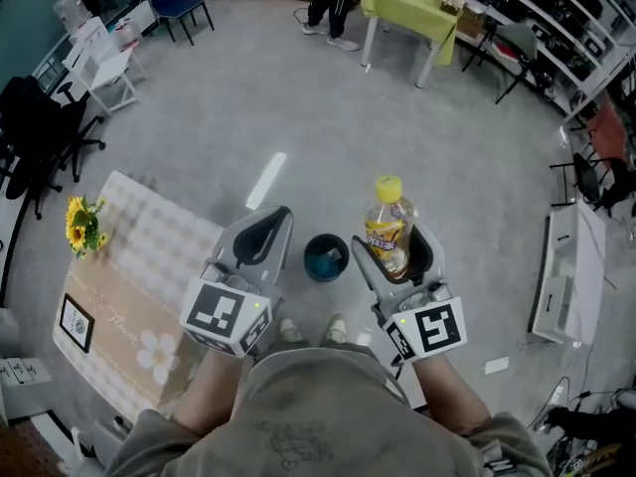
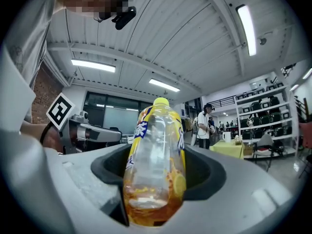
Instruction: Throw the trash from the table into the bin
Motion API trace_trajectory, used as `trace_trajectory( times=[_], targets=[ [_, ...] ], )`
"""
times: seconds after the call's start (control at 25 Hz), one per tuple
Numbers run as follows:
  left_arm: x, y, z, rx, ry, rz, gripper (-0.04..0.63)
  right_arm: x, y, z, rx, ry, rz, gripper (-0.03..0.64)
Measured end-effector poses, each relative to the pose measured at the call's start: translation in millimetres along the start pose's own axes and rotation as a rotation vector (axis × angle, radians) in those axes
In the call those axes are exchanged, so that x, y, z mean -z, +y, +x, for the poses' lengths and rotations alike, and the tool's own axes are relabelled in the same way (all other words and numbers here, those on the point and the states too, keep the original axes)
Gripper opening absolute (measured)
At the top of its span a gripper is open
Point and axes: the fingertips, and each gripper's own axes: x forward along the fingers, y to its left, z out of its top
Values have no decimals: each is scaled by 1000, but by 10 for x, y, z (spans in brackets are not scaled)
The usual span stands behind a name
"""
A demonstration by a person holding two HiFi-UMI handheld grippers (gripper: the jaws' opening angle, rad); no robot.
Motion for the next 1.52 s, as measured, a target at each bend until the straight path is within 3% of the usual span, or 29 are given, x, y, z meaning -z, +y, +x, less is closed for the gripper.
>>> trace_trajectory(
  times=[0.68,0.96,1.24,1.52],
  targets=[
    [214,249,269,23,38,-26,7,153,-41,356,0,42,9,324],
    [511,348,546,39,93,-40,7,463,-115,595,-16,106,22,322],
    [1304,620,934,32,213,-101,6,1274,-314,959,-18,247,80,324],
    [2745,839,1398,38,373,-183,6,2687,-493,1282,-33,412,160,324]
  ],
)
